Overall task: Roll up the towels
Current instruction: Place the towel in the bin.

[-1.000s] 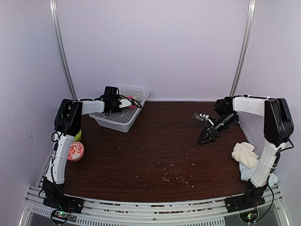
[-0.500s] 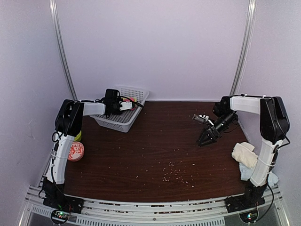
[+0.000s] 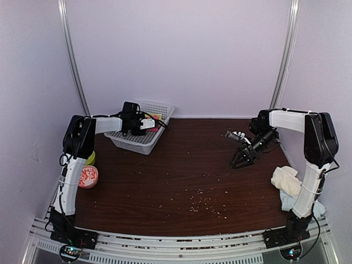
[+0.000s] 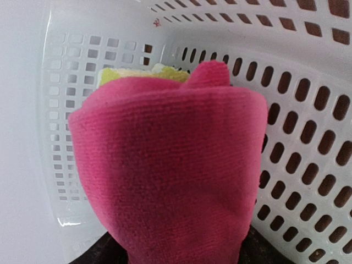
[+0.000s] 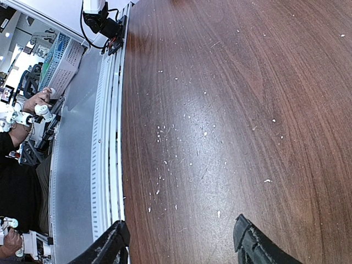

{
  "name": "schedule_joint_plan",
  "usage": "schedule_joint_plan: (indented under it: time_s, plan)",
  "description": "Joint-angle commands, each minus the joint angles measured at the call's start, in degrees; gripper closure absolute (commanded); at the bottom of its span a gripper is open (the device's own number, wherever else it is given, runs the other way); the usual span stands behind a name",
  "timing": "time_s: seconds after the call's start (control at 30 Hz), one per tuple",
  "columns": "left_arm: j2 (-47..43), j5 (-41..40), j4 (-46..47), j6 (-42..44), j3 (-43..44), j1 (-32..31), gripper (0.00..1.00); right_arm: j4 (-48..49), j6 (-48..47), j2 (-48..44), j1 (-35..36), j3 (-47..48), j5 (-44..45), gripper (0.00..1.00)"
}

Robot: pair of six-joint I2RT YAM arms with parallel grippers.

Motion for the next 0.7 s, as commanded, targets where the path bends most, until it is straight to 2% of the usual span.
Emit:
schedule_joint_plan:
  time_s: [0.0, 0.13, 0.53, 0.57, 0.67]
  plan:
    - [-2.09, 3.16, -3.81, -0.86, 0.14, -0.37, 0.27, -0.94, -0.37, -0.54, -0.15, 0.77, -0.73, 0.34]
    - [-2.47, 4.30, -4.30, -1.67, 0.49, -0.38, 0.23, -0.92, -0.50, -0.34, -0.15, 0.59, -0.76, 0.34]
    - [-3.74, 4.38, -11.22, -1.53, 1.86, -0.02, 0.21, -0.94, 0.20, 0.08, -0.15, 1.29, -0.23, 0.34]
    - [-3.97, 4.37, -11.46, -1.54, 1.67, -0.03, 0.13, -0.94, 0.28, 0.22, -0.15, 1.41, -0.20, 0.34]
    - [-4.52, 4.66, -11.57, -1.73, 1.76, 0.10, 0.03, -0.90, 0.55, 0.68, -0.15, 1.88, -0.06, 0.34]
